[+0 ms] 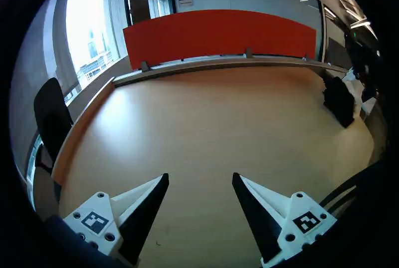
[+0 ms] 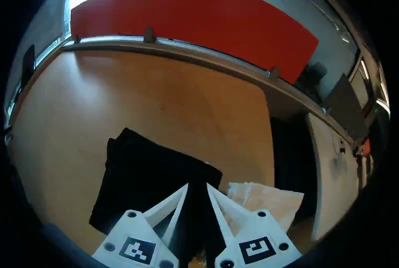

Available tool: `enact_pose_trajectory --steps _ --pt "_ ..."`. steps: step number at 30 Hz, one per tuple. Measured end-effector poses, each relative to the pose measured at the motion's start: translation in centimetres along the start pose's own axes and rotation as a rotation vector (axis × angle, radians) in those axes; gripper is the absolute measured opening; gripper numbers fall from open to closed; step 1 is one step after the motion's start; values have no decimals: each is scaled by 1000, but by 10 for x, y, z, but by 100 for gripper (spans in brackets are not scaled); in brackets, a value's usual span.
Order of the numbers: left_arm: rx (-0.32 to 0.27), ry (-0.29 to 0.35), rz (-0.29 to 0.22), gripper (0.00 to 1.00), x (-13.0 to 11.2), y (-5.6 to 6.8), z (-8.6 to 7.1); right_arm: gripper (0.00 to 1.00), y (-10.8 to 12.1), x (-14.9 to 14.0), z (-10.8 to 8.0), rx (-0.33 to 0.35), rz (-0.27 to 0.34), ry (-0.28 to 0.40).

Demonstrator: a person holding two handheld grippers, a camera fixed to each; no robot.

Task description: Fold towel

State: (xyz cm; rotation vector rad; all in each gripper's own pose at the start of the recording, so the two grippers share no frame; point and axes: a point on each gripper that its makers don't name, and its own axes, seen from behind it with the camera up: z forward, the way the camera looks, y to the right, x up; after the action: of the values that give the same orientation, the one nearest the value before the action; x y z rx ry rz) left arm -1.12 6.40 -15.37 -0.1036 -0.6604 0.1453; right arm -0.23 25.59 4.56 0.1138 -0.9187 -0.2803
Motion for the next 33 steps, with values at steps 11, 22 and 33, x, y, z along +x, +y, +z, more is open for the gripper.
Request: enact_pose_trajectory --steps 11,22,33 --pt "11 -5 2 94 -2 -3 -4 11 0 -8 13 -2 5 -27" --pt "13 -1 1 94 0 -6 -3 37 -1 -4 9 -6 20 -7" --pt "13 3 -4 94 2 -11 -2 99 -3 -2 1 -28 16 21"
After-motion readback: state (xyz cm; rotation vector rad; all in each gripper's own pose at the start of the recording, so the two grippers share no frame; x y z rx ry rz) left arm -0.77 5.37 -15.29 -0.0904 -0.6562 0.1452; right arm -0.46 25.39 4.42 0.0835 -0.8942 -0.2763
